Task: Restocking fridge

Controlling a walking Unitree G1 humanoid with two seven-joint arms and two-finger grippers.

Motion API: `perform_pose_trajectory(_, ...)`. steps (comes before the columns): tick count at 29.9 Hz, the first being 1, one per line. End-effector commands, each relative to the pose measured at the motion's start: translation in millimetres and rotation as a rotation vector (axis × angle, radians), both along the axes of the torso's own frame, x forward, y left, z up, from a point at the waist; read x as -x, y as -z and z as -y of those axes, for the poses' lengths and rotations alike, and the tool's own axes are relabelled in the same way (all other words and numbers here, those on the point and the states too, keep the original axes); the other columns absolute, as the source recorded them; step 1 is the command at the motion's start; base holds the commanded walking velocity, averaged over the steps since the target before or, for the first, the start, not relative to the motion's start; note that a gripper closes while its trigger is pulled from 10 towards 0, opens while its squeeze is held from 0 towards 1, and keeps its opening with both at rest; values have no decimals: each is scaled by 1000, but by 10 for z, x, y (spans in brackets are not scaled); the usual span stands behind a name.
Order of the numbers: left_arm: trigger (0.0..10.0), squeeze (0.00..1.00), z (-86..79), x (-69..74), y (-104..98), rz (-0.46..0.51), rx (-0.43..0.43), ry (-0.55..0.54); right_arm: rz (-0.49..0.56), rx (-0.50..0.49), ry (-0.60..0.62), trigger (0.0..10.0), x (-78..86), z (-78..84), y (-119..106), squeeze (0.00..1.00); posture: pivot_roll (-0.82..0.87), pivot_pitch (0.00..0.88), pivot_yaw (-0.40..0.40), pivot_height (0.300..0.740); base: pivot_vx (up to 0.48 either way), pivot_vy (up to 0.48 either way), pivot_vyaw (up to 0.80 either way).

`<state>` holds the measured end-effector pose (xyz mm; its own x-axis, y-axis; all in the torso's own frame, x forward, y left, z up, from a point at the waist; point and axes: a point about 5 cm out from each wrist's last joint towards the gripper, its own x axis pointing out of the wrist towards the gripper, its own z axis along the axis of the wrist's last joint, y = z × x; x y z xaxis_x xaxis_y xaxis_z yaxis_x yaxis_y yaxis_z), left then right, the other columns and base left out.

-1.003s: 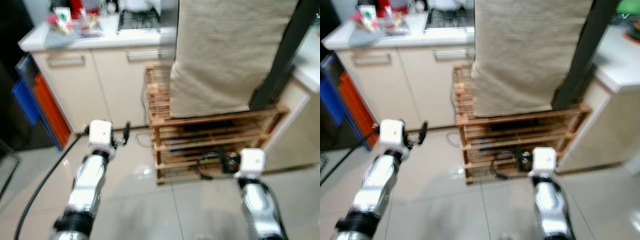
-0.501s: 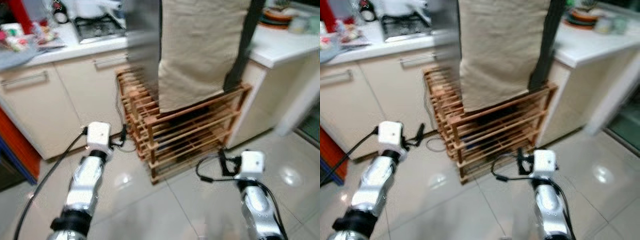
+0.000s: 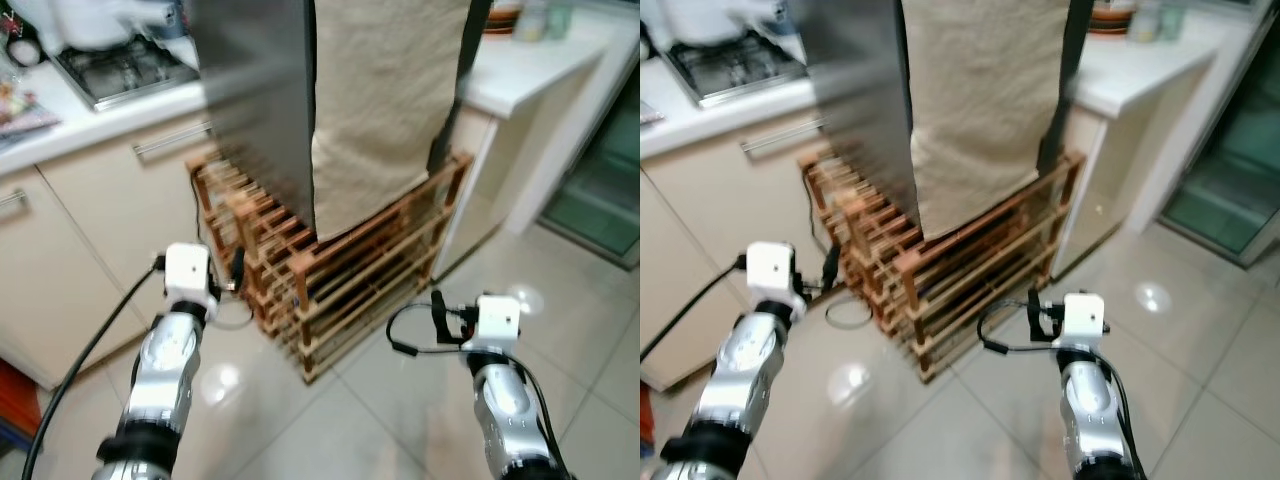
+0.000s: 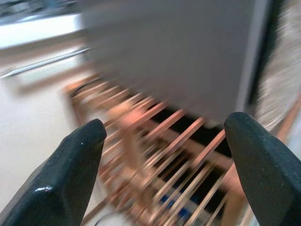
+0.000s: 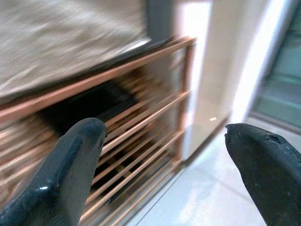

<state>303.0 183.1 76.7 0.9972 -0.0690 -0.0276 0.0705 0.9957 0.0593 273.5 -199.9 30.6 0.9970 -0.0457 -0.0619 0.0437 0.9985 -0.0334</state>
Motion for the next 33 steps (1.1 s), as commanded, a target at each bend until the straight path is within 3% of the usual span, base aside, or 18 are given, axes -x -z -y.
perform_pose_trajectory(1,10000,0,149,-13,-73,43,21,62,42,-4,12,10000,-31,14,-80,4,-106,0,51,740,281,390,-763)
perform_pose_trajectory(6,10000,0,262,-16,-160,88,21,119,108,-8,-28,10000,-115,-136,-227,4,-100,0,44,740,289,384,-764)
perform_pose_trajectory(12,10000,0,329,4,-274,139,43,140,178,51,-92,10000,-123,-297,-372,0,-92,0,39,740,0,0,-328)
perform_pose_trajectory(21,10000,0,353,71,-432,194,105,174,220,33,-73,10000,-74,-279,-481,0,-88,0,35,740,0,0,0)
perform_pose_trajectory(26,10000,0,430,101,-500,207,93,231,159,30,-40,10000,-68,-204,-397,0,-81,0,34,740,0,0,-473)
perform_pose_trajectory(33,10000,0,275,47,-403,145,80,133,147,43,-56,10000,-84,-245,-403,0,-84,0,38,740,0,0,-781)
